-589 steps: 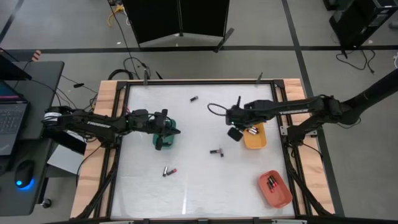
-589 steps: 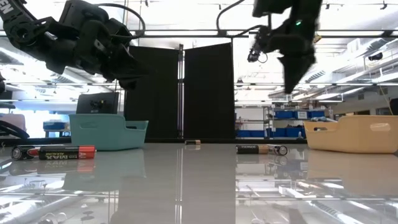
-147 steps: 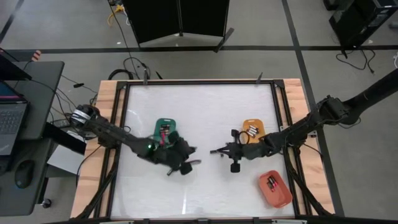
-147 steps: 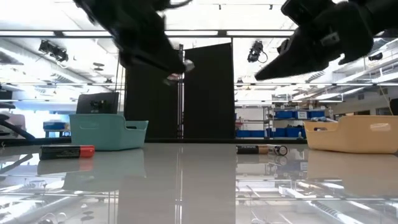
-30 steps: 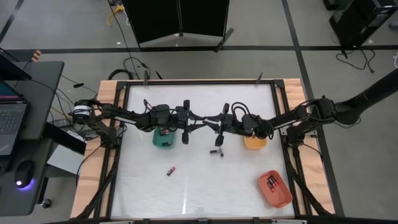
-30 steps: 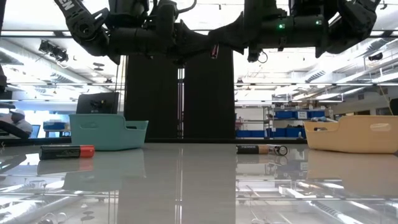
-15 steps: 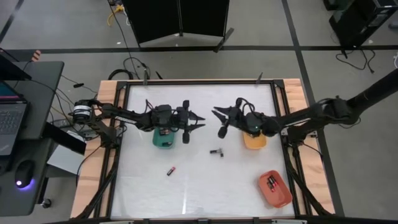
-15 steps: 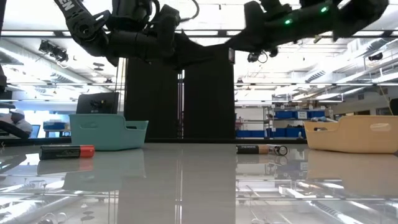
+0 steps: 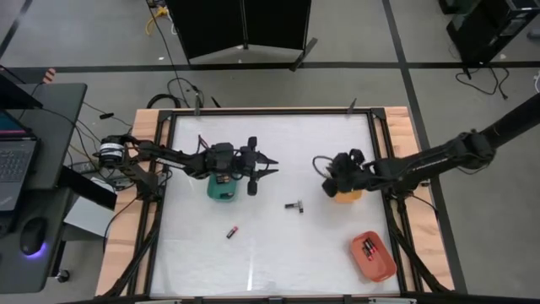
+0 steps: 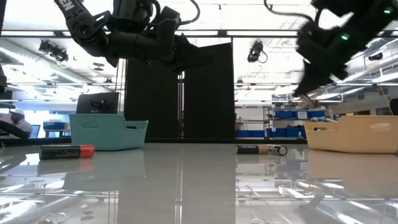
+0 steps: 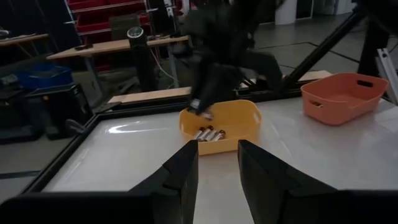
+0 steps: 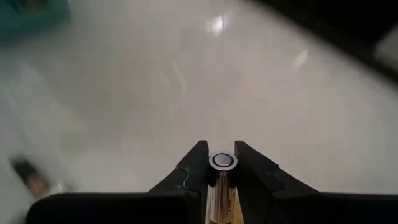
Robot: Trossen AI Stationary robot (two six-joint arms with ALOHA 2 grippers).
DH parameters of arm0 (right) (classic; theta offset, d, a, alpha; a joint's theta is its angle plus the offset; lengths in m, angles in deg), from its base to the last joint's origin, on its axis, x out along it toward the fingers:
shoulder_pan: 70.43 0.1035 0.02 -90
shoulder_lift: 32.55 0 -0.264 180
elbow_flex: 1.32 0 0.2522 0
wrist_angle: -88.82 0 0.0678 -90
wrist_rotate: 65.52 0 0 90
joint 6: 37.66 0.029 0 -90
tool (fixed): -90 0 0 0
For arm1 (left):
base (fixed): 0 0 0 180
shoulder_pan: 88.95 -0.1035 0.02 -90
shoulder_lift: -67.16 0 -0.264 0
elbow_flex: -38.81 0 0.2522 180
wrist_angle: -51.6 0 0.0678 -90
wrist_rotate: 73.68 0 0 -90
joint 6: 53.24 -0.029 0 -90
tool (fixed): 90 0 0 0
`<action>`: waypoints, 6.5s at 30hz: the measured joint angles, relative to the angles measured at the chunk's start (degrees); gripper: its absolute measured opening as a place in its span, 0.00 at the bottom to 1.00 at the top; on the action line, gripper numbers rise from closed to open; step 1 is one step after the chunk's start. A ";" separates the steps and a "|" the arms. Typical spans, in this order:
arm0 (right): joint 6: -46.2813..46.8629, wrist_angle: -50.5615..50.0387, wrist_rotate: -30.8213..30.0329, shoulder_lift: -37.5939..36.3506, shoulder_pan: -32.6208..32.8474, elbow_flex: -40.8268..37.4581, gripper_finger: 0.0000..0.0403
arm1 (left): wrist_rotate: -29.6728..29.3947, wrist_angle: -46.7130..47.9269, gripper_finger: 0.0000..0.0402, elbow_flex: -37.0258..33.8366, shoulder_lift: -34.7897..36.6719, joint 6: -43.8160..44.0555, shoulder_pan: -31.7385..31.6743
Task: Sort batteries
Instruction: Put the silver battery into the yellow bin, then put the black and copper battery into the green bin
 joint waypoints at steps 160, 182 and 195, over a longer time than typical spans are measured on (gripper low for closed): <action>-33.98 17.73 24.49 36.31 0.58 22.47 0.15 | 0.29 -22.98 0.03 -13.42 -0.04 3.85 0.13; -48.07 62.55 14.10 23.70 1.78 7.67 0.15 | 13.51 -28.02 0.15 -11.54 -0.04 8.23 0.37; -48.07 62.51 14.25 23.70 1.78 7.67 0.15 | 9.63 -28.18 0.37 -10.73 -0.11 5.39 2.74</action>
